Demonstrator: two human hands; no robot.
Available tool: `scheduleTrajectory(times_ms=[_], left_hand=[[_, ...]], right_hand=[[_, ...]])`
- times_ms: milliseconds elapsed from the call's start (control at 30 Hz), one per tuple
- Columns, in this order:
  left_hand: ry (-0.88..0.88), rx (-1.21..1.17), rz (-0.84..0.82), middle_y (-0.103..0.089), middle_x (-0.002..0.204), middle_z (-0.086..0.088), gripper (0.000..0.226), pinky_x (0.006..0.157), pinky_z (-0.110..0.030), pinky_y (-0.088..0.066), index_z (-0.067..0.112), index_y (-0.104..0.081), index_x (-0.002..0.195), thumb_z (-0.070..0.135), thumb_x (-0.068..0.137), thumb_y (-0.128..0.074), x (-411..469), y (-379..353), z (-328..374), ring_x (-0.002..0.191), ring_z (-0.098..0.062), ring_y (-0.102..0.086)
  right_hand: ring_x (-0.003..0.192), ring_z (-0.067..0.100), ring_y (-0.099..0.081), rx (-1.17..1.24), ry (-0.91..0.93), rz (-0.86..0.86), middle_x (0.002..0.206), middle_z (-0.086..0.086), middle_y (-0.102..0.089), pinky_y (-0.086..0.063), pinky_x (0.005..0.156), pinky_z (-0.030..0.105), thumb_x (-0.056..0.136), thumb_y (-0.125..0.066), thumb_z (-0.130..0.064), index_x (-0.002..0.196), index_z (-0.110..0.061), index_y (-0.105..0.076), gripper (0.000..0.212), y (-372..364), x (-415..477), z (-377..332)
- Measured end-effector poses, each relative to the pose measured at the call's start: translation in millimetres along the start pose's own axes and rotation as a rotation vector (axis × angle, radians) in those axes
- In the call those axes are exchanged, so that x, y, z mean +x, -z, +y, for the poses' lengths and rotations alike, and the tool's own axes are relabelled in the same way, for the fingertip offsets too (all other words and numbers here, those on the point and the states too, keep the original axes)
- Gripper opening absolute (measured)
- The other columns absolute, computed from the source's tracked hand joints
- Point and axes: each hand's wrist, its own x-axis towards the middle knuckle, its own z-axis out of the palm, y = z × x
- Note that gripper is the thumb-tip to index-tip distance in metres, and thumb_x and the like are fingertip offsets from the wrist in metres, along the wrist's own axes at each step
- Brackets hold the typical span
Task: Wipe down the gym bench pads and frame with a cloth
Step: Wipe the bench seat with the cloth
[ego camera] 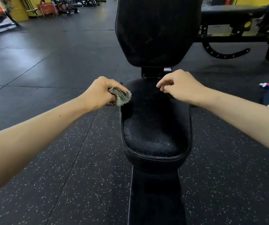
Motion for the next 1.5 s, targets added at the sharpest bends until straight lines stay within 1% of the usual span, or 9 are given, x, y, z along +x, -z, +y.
scheduleTrajectory(times_ms=[167, 333, 467, 633, 833, 1067, 1167, 1367, 1500], left_hand=[[-0.016, -0.045, 0.023, -0.074, 0.088, -0.002, 0.046, 0.07, -0.036, -0.057, 0.022, -0.074, 0.094, -0.017, 0.073, -0.065, 3.3, -5.3, 11.4, 0.075, -0.012, -0.065], [-0.126, 0.189, -0.268, -0.06, 0.09, 0.006, 0.037, 0.077, -0.012, -0.044, 0.022, -0.073, 0.099, -0.007, 0.074, -0.074, -5.0, -12.4, 5.7, 0.081, -0.002, -0.059], [-0.194, 0.382, -0.093, -0.061, 0.089, -0.005, 0.04, 0.08, -0.034, -0.048, 0.01, -0.074, 0.101, -0.017, 0.072, -0.064, 18.0, -10.8, -7.7, 0.083, -0.02, -0.06], [-0.107, 0.554, 0.075, -0.062, 0.095, -0.012, 0.033, 0.085, -0.039, -0.046, 0.008, -0.07, 0.102, -0.008, 0.077, -0.056, 51.5, -19.4, -1.4, 0.095, -0.031, -0.057], [-0.057, 0.574, 0.003, -0.064, 0.102, -0.014, 0.03, 0.087, -0.045, -0.047, 0.003, -0.065, 0.102, -0.007, 0.078, -0.049, 51.4, -51.9, 17.1, 0.101, -0.035, -0.056], [-0.053, 0.212, -0.273, -0.069, 0.079, -0.009, 0.019, 0.068, -0.024, -0.049, 0.004, -0.069, 0.091, -0.006, 0.076, -0.063, 13.7, -53.7, 51.7, 0.061, -0.006, -0.054], [0.001, 0.025, -0.245, -0.067, 0.071, -0.001, 0.013, 0.065, -0.022, -0.048, 0.005, -0.068, 0.085, -0.005, 0.076, -0.068, 19.9, -44.9, 54.9, 0.061, -0.006, -0.056], [-0.043, 0.333, -0.017, -0.069, 0.091, -0.006, 0.024, 0.079, -0.028, -0.048, 0.009, -0.071, 0.098, -0.002, 0.08, -0.061, 38.4, -60.3, 37.2, 0.086, -0.018, -0.062], [-0.153, 0.307, -0.122, -0.069, 0.097, 0.001, 0.039, 0.076, -0.012, -0.042, 0.014, -0.072, 0.104, -0.01, 0.077, -0.058, 23.2, -73.9, 55.3, 0.085, 0.0, -0.06]], right_hand=[[0.077, 0.005, -0.059, -0.034, -0.005, -0.017, 0.082, -0.004, -0.064, -0.044, 0.068, 0.011, 0.082, -0.064, 0.003, 0.101, -0.016, -0.071, 0.028, 2.2, 1.3, 6.8], [0.06, 0.001, -0.061, 0.046, 0.017, 0.024, 0.069, 0.001, -0.069, -0.044, 0.057, 0.005, 0.089, -0.065, -0.021, 0.089, -0.013, -0.073, 0.011, -4.3, 2.7, 4.3], [0.075, 0.017, -0.069, 0.05, -0.027, 0.024, 0.081, 0.005, -0.072, -0.051, 0.069, 0.02, 0.093, -0.058, -0.021, 0.091, -0.009, -0.074, 0.02, -4.9, 3.6, 1.0], [0.077, 0.004, -0.057, -0.014, -0.026, 0.003, 0.083, -0.012, -0.061, -0.04, 0.065, 0.01, 0.095, -0.052, -0.01, 0.104, -0.018, -0.072, 0.023, -0.2, 2.8, 4.5], [0.108, 0.012, -0.057, -0.008, -0.058, -0.033, 0.117, 0.002, -0.066, -0.039, 0.085, 0.016, 0.093, -0.044, 0.003, 0.12, -0.016, -0.064, 0.039, -0.7, 4.5, 13.8], [0.106, 0.011, -0.053, 0.063, -0.123, -0.054, 0.122, 0.004, -0.064, -0.035, 0.068, 0.007, 0.09, -0.039, 0.006, 0.127, -0.016, -0.059, 0.047, -3.7, 9.1, 23.2], [0.118, 0.016, -0.053, 0.102, -0.156, -0.043, 0.122, 0.005, -0.062, -0.038, 0.085, 0.019, 0.09, -0.037, 0.008, 0.122, -0.015, -0.062, 0.047, -4.0, 11.1, 26.4], [0.115, 0.016, -0.052, 0.114, -0.209, -0.018, 0.122, 0.004, -0.058, -0.039, 0.084, 0.025, 0.091, -0.037, 0.004, 0.12, -0.019, -0.064, 0.046, 5.3, 10.6, 37.8], [0.121, 0.016, -0.051, 0.19, -0.22, -0.045, 0.127, 0.001, -0.058, -0.036, 0.101, 0.028, 0.105, -0.028, -0.034, 0.13, -0.017, -0.056, 0.042, 8.9, 6.2, 41.0]])
